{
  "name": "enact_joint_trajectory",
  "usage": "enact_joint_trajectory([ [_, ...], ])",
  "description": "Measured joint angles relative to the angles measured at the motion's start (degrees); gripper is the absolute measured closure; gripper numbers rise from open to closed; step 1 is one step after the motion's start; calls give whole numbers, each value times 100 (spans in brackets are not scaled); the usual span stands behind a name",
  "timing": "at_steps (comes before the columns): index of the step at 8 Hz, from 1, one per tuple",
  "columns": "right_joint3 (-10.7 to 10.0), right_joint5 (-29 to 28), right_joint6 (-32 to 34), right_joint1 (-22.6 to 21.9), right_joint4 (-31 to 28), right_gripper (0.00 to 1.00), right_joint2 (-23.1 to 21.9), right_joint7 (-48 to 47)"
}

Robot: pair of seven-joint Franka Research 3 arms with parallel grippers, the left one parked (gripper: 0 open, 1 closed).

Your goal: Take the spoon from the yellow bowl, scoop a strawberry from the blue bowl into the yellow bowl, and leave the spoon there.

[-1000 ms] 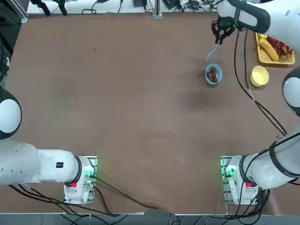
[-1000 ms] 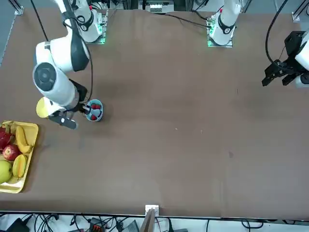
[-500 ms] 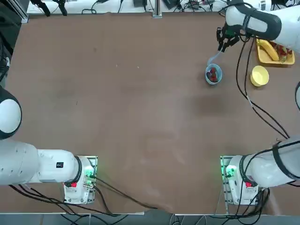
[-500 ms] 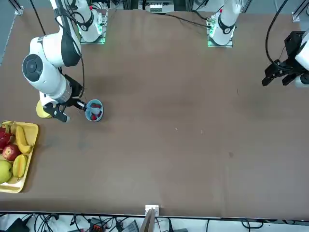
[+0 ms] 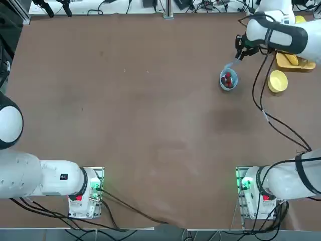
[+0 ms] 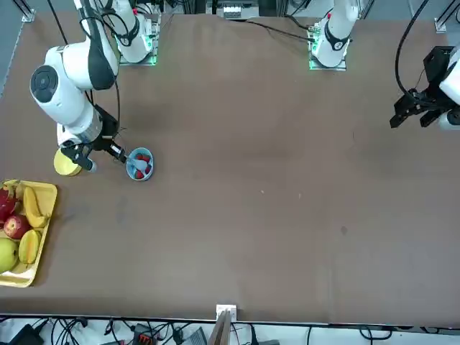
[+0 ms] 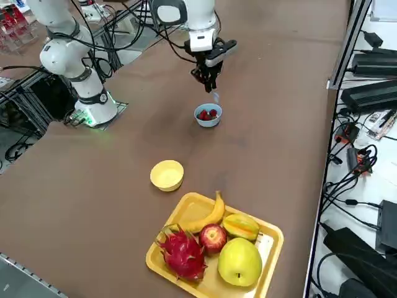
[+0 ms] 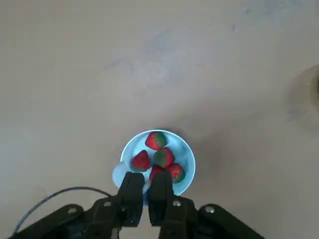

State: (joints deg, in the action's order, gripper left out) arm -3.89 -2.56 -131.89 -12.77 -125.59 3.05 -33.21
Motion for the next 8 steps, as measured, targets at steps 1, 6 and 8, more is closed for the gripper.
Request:
enact_joint_trajectory([
  [1,1,-1,-244,0,-185,90,-40,-1],
  [6,5,-2,-548,0,-494,90,-73,-5],
  [8,5,-2,-580,0,-525,90,-73,-6],
])
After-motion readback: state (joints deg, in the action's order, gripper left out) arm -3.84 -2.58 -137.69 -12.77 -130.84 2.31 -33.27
